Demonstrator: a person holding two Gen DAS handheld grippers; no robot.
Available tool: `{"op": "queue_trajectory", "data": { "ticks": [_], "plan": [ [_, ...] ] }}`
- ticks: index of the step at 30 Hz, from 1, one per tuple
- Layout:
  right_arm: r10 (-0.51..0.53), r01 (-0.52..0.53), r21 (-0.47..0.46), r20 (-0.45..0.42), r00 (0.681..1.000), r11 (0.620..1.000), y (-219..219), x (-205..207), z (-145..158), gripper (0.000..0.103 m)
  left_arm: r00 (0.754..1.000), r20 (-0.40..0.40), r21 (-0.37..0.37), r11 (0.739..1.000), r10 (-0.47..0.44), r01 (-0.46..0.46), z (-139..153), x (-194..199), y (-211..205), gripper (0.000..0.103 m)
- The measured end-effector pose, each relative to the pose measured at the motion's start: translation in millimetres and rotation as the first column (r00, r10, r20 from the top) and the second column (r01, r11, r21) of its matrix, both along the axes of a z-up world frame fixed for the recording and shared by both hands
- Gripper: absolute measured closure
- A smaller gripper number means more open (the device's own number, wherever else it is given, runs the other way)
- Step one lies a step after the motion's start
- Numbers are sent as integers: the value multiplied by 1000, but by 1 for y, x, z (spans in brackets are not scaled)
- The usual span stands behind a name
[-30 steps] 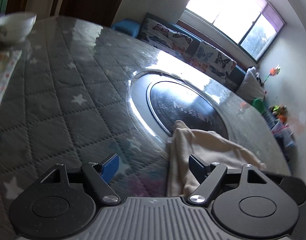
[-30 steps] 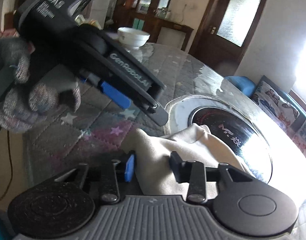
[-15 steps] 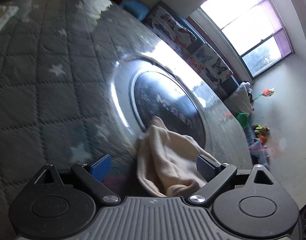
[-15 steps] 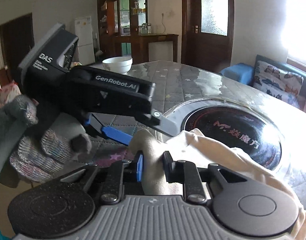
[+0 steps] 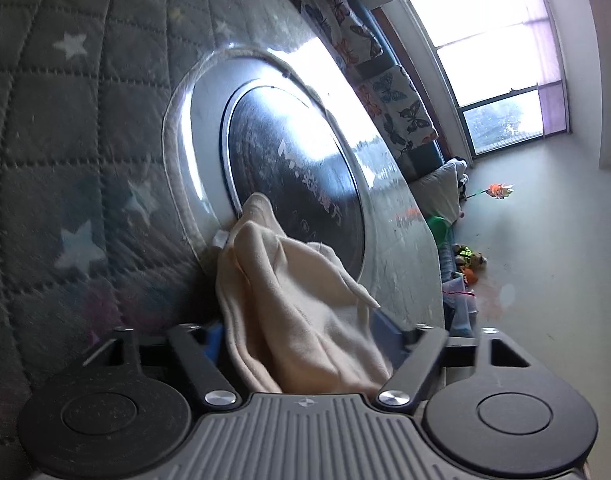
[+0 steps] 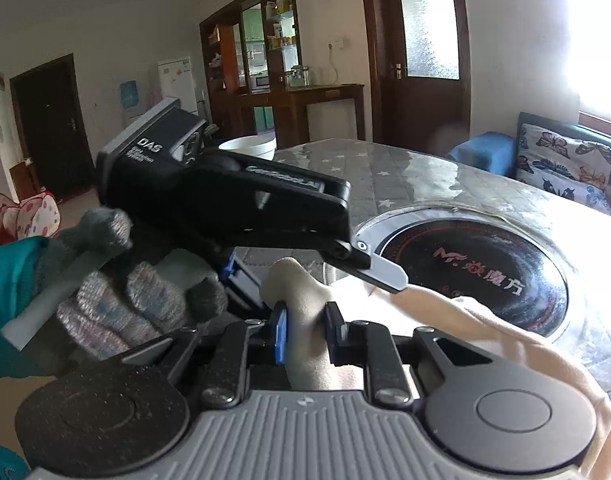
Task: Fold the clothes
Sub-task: 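Lift the sweatshirt bundle with both grippers and carry it off the cooktop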
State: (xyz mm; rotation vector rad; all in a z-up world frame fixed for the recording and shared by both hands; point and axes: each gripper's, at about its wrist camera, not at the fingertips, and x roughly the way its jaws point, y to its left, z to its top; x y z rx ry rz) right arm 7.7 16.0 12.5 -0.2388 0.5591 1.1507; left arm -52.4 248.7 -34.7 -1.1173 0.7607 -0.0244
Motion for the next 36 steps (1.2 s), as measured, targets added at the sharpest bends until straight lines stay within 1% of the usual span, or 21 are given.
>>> {"op": "queue_trajectory", "data": {
  "ticks": [1, 2, 4, 6, 7, 8, 9, 10, 11, 12, 14, 15, 17, 18, 20, 23, 27, 29, 33, 36],
  "plan": [
    [3, -3, -1, -2, 1000, 1000, 0, 0, -1, 85, 1000, -5, -15, 1000, -4, 4, -3, 1, 1, 48],
    [6, -6, -2, -5, 1000, 1000, 1, -1, -2, 85, 1000, -7, -28, 1000, -6, 6, -6, 1, 2, 55],
    [11, -11, -5, -7, 1000, 1000, 0, -1, -4, 84, 1000, -8, -48, 999, -5, 4, -10, 2, 4, 59],
    [15, -15, -9, -8, 1000, 1000, -1, -2, -6, 81, 1000, -7, -54, 999, 0, 0, -11, 3, 5, 60],
    [12, -13, -13, -4, 1000, 1000, -2, -4, -6, 78, 1000, -7, -48, 999, -2, 2, -10, 3, 5, 60],
    [8, -8, -15, 1, 1000, 1000, -4, -6, -6, 77, 1000, -7, -42, 999, -4, 4, -10, 3, 5, 63],
    [5, -5, -16, 5, 1000, 1000, -7, -8, -6, 76, 1000, -6, -39, 999, -4, 4, -10, 3, 5, 63],
    [3, -3, -17, 10, 1000, 1000, -9, -9, -5, 71, 1000, -5, -36, 999, -4, 4, -10, 4, 5, 63],
    [-3, 4, -17, 15, 1000, 1000, -12, -10, -5, 61, 1000, -4, -33, 999, -4, 4, -10, 4, 5, 63],
    [-16, 16, -13, 18, 1000, 1000, -16, -11, -4, 58, 1000, -3, -30, 1000, -4, 4, -10, 4, 5, 63],
    [-52, 52, -3, 19, 998, 999, -28, -8, -3, 48, 1000, 0, -24, 1000, -6, 6, -10, 4, 5, 63],
    [-75, 75, 2, 18, 997, 997, -34, -6, -2, 45, 1000, 1, -21, 1000, -7, 7, -10, 3, 5, 63],
    [-130, 130, 7, 15, 991, 992, -49, -2, -2, 34, 1000, 3, -12, 1000, -9, 9, -11, 2, 5, 63],
    [-160, 160, 9, 12, 987, 987, -57, 1, -2, 33, 1000, 3, -8, 1000, -11, 11, -10, 2, 5, 63],
    [-226, 226, 9, 2, 974, 974, -75, 8, -3, 30, 1000, 3, -1, 1000, -10, 10, -10, 2, 4, 63],
    [-327, 327, 2, -11, 945, 945, -101, 21, -6, 27, 1000, 6, 14, 1000, -13, 13, -10, 1, 1, 63],
    [-451, 450, -17, -37, 892, 893, -134, 40, -14, 24, 1000, 7, 35, 999, -16, 16, -8, 3, -2, 62],
    [-499, 499, -18, -73, 864, 866, -148, 49, -20, 24, 1000, 8, 46, 999, -17, 16, -6, 2, -4, 62],
    [-545, 550, -14, -155, 824, 835, -165, 64, -31, 24, 1000, 7, 65, 998, -17, 17, -5, 2, -7, 61],
    [-549, 561, -6, -217, 807, 828, -172, 73, -40, 25, 1000, 6, 78, 997, -19, 18, -4, 2, -9, 61]
  ]
}}
